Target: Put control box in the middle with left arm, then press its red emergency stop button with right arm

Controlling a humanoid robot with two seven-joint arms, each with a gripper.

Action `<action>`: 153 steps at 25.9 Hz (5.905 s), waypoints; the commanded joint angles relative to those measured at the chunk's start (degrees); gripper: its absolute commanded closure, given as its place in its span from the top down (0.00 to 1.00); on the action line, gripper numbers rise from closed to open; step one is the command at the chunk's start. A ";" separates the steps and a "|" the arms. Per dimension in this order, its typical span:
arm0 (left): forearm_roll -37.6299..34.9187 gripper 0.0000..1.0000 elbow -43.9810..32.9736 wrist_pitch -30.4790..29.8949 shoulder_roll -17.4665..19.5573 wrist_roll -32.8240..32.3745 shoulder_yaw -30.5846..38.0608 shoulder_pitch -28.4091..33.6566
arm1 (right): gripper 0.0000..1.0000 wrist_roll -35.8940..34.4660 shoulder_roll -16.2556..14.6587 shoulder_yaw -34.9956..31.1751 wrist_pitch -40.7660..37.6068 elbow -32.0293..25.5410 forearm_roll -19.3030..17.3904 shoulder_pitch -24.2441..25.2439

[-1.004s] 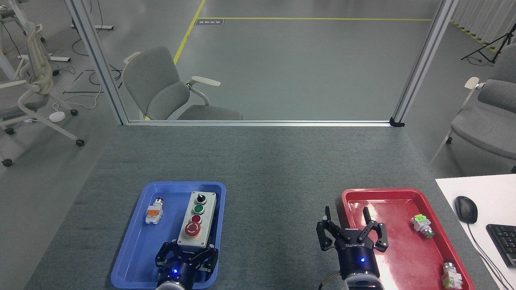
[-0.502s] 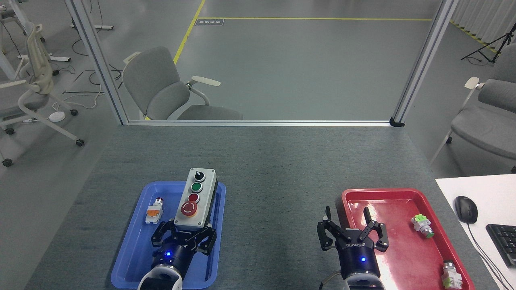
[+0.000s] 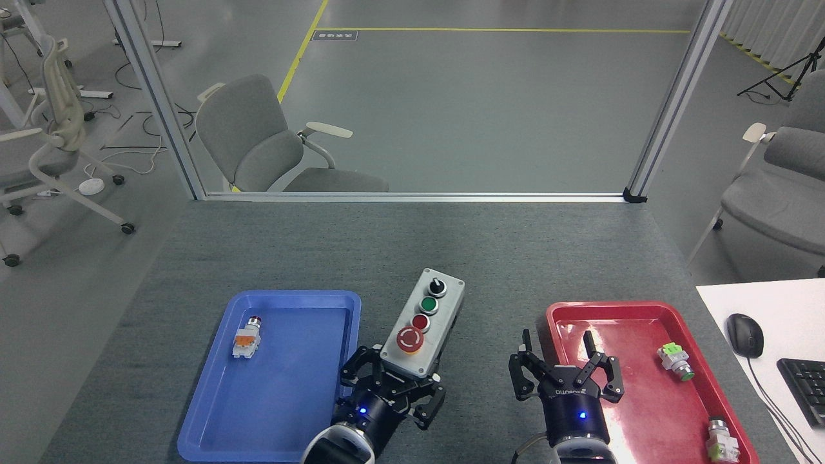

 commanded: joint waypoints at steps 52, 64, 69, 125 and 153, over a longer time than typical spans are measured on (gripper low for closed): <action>2.97 0.79 25.47 8.85 -4.27 -0.29 -20.51 -13.32 | 0.97 0.37 -0.27 0.50 0.06 0.00 -0.79 -0.26; 2.97 0.98 25.29 8.77 -4.18 -0.29 -20.25 -13.32 | 0.97 0.28 -0.36 0.59 0.15 0.00 -0.79 0.26; 3.06 0.99 22.22 6.83 -3.21 0.15 -19.90 -11.65 | 0.88 0.20 -0.36 1.11 -0.03 -0.09 -0.70 0.35; 21.43 0.99 1.91 1.91 12.08 5.25 34.24 2.07 | 0.00 7.58 -0.54 13.15 -5.83 4.22 2.55 2.37; 21.34 0.99 -1.08 1.73 12.08 6.57 31.43 4.26 | 0.97 -0.77 -0.71 -1.87 -6.09 -4.13 0.97 4.57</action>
